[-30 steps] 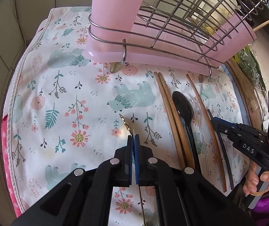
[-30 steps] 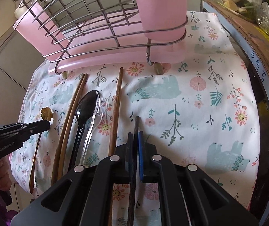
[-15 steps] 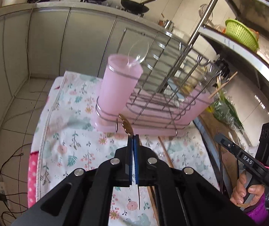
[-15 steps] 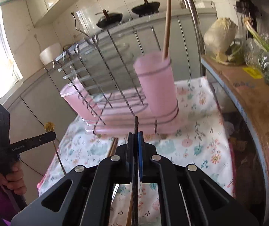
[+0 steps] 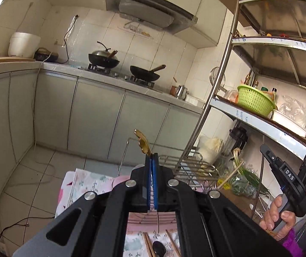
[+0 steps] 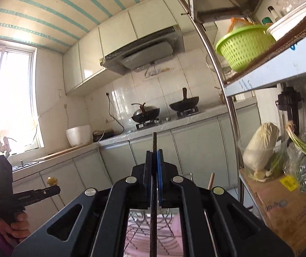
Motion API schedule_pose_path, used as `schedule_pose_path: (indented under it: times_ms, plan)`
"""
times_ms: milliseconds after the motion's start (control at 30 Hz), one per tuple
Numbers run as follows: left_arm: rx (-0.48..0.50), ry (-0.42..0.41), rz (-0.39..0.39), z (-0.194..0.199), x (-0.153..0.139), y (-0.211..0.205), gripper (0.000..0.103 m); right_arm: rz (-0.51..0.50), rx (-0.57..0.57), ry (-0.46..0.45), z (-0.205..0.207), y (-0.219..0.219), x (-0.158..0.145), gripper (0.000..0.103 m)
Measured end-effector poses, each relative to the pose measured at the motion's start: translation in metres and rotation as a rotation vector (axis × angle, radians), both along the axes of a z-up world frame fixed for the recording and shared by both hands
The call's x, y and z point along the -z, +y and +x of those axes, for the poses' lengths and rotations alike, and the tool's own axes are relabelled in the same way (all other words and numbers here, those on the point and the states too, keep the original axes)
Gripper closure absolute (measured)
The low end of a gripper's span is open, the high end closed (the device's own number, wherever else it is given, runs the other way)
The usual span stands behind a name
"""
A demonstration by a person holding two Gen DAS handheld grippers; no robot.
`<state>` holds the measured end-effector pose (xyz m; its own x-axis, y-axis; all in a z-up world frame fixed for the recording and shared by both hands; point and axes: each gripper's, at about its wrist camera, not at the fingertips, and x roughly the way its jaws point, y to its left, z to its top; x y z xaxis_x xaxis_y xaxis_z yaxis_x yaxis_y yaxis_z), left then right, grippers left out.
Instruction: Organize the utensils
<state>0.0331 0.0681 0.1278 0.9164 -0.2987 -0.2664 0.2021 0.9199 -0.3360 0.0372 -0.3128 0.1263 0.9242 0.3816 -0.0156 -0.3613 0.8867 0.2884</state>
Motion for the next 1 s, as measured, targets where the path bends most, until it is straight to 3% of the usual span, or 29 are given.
schedule_pose_path:
  times_ms: [267,367,500,733,1000]
  plan:
    - [-0.082,-0.079,0.037,0.026,-0.026,0.001,0.102,-0.027,0.058,-0.086,0.052,0.014,0.0,0.098]
    - [-0.112,-0.099,0.04,0.041,-0.026,0.004,0.102,-0.047,0.08,-0.102,0.068,0.018,0.007,0.098]
    - [-0.16,-0.118,0.101,0.057,-0.016,0.001,0.102,-0.083,0.103,-0.111,0.089,0.023,0.021,0.098]
    - [-0.151,-0.054,0.175,0.082,0.022,-0.012,0.102,-0.123,0.111,-0.083,0.105,0.029,0.044,0.098]
    - [-0.095,0.039,0.185,0.089,0.057,-0.022,0.102,-0.146,0.079,0.023,0.095,0.028,0.07,0.098]
